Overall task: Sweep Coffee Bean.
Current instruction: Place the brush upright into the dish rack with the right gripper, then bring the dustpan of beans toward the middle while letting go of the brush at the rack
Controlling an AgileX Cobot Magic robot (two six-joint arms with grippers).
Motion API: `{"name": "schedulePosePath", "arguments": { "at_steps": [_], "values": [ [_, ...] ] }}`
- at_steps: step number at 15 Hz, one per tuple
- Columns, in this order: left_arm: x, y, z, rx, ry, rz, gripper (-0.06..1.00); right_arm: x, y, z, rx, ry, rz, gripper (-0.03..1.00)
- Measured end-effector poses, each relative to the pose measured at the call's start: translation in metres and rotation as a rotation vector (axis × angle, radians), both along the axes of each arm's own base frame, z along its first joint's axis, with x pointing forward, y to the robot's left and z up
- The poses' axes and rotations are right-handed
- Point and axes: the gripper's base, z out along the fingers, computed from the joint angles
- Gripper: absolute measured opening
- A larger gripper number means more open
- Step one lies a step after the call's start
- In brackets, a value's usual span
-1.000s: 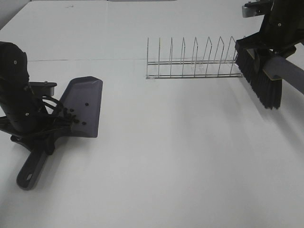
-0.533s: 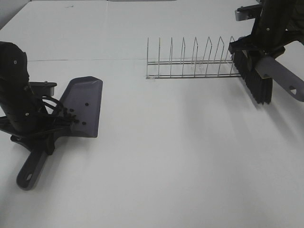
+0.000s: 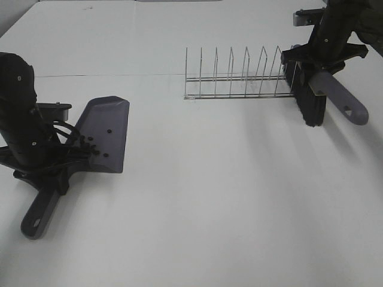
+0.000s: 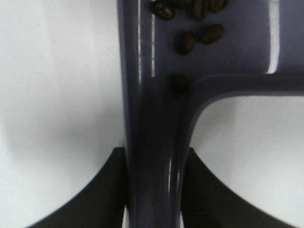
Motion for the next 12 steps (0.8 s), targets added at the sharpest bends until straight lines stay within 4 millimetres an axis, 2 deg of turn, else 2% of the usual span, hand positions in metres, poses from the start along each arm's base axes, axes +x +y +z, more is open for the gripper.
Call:
{"name": "schedulePosePath", "arguments": {
  "at_steps": [3,4,9,12],
  "values": [
    [0.000,0.000,0.000,0.000,0.000,0.000,0.26,0.005,-0.006,0.006,-0.011,-0.048,-0.025,0.71],
    [0.000,0.000,0.000,0.000,-0.002,0.000,0.26,0.005,-0.006,0.011,-0.015,-0.052,-0.026,0.76],
    [0.002,-0.003,0.005,-0.041,-0.039,0.035,0.26,-0.001,-0.006,0.054,0.000,-0.073,-0.036,0.80],
    [0.003,-0.008,0.007,-0.075,-0.055,0.047,0.26,-0.004,-0.001,0.068,0.050,-0.096,-0.038,0.80]
  ]
}}
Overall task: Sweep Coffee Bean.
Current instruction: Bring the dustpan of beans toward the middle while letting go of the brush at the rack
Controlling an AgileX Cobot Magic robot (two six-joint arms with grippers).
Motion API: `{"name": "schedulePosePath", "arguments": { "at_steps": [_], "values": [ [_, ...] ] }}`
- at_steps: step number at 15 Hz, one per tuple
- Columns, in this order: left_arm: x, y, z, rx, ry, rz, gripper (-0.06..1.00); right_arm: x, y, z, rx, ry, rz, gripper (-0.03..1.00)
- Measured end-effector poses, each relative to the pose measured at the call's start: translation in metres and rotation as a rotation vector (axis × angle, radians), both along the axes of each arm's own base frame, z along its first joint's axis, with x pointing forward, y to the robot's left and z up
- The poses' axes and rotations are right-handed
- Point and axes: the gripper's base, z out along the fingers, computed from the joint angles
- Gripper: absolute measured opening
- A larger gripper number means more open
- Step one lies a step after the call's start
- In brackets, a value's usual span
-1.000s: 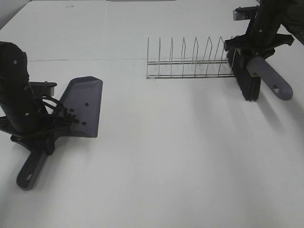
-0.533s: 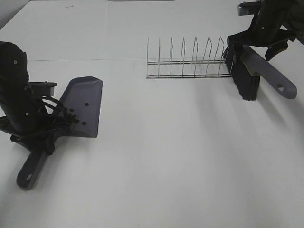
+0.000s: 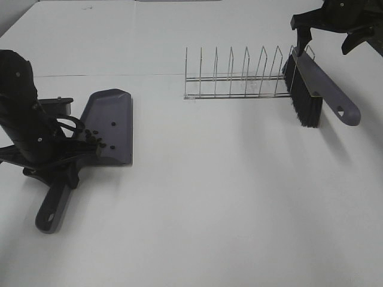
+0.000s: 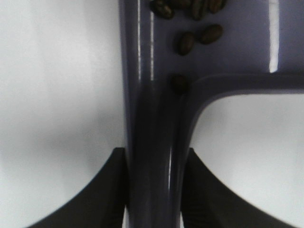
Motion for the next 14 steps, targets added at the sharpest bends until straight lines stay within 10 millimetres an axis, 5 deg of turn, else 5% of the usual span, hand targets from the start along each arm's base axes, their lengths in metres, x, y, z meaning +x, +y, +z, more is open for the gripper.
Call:
{"name": "schedulePosePath", "arguments": {
  "at_steps": [5,10,12,14],
  "values": [
    [-0.005,-0.028,0.000,-0.027,-0.047,-0.060,0.26,-0.001,0.005,0.006,0.053,-0.012,0.001,0.80],
    [-0.007,-0.031,-0.006,-0.047,-0.001,-0.027,0.27,-0.001,0.009,0.007,0.106,-0.013,0.008,0.80],
    [-0.007,-0.032,-0.006,-0.054,0.004,-0.018,0.34,-0.001,0.010,0.007,0.110,-0.013,0.009,0.80],
    [-0.007,-0.034,-0.005,-0.067,0.007,-0.005,0.54,-0.001,0.010,0.007,0.113,-0.013,0.010,0.80]
  ]
}}
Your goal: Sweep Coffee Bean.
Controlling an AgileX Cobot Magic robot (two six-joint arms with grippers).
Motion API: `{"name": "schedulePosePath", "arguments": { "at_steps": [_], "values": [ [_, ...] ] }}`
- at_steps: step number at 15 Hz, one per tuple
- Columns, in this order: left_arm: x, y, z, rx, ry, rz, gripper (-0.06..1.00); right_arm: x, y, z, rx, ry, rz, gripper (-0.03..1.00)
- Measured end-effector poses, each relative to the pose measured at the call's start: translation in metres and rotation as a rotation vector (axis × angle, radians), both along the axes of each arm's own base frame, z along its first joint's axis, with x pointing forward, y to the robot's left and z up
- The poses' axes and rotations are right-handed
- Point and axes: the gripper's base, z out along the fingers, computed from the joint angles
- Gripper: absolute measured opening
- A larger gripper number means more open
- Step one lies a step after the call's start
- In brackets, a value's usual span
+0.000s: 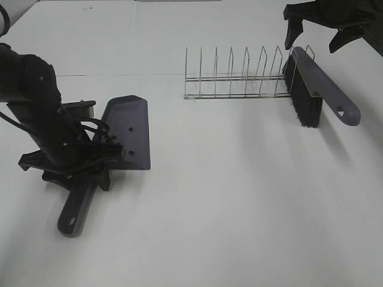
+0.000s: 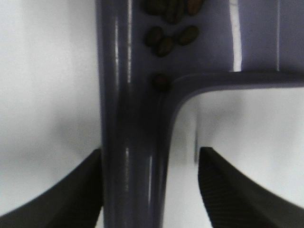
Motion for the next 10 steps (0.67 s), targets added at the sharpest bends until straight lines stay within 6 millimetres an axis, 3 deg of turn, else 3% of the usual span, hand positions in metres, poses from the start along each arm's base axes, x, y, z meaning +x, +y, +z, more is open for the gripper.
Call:
{"name": "schedulePosePath", "arguments": {
  "at_steps": [2,6,10],
  "values": [
    [-0.001,0.000,0.000,0.000,0.006,-0.001,0.62,0.000,0.000,0.000,-0.001,0.000,0.002,0.80],
    [-0.006,0.001,0.009,0.004,0.036,-0.013,0.64,-0.002,0.000,0.009,-0.010,-0.018,0.024,0.80],
    [-0.013,0.007,0.074,-0.009,-0.100,-0.062,0.64,-0.024,0.000,0.046,-0.010,-0.047,0.025,0.80]
  ]
}}
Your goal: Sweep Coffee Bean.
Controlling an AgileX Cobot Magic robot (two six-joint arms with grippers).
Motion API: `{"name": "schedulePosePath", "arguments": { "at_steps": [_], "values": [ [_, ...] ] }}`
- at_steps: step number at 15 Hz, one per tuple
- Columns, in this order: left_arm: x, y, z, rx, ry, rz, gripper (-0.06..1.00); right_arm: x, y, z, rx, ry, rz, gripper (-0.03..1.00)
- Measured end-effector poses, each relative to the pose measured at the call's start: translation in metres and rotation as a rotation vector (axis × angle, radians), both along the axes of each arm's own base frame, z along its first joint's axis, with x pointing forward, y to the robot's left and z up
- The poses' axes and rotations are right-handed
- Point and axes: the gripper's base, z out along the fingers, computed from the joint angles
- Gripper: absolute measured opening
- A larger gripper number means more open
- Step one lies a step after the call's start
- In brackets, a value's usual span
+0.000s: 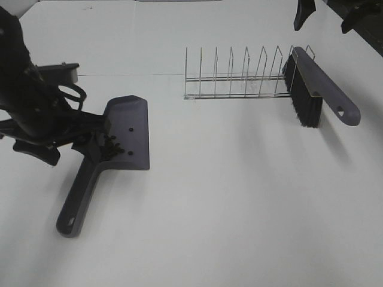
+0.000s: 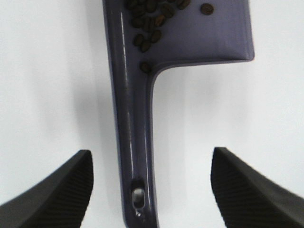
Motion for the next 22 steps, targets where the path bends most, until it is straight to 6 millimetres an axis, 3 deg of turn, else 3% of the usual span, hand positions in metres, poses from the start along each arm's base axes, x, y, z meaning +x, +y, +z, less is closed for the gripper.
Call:
{"name": "schedulePosePath", "arguments": {
  "at_steps": [4,7,10,11,13,14,15,17,21,22],
  "values": [
    [-0.034,0.020,0.072,0.067,-0.067,-0.076,0.64,-0.043,0.000,0.018,-0.010,0.061,0.025,0.80],
    [-0.069,0.041,0.119,0.130,-0.117,-0.104,0.64,-0.087,0.000,0.015,-0.018,0.154,0.048,0.80],
    [-0.107,0.059,0.163,0.117,-0.249,-0.096,0.64,-0.145,0.000,0.007,-0.016,0.260,0.050,0.80],
    [-0.139,0.072,0.179,0.088,-0.345,-0.087,0.64,-0.185,-0.001,0.004,-0.015,0.306,0.050,0.80],
    [-0.175,0.087,0.180,0.075,-0.412,-0.084,0.64,-0.227,0.000,-0.001,-0.008,0.342,0.050,0.80],
    [-0.191,0.093,0.176,0.071,-0.434,-0.089,0.64,-0.238,0.000,-0.001,-0.006,0.343,0.050,0.80],
    [-0.200,0.097,0.173,0.070,-0.448,-0.095,0.64,-0.257,0.001,0.000,0.004,0.340,0.049,0.80],
    [-0.236,0.112,0.159,0.066,-0.521,-0.132,0.64,-0.304,0.003,-0.003,0.029,0.308,0.044,0.80],
    [-0.277,0.127,0.138,0.047,-0.647,-0.187,0.64,-0.370,0.002,-0.003,0.018,0.109,0.056,0.78],
    [-0.282,0.128,0.136,0.039,-0.666,-0.194,0.64,-0.378,0.002,-0.003,0.015,0.073,0.061,0.78]
  ]
}}
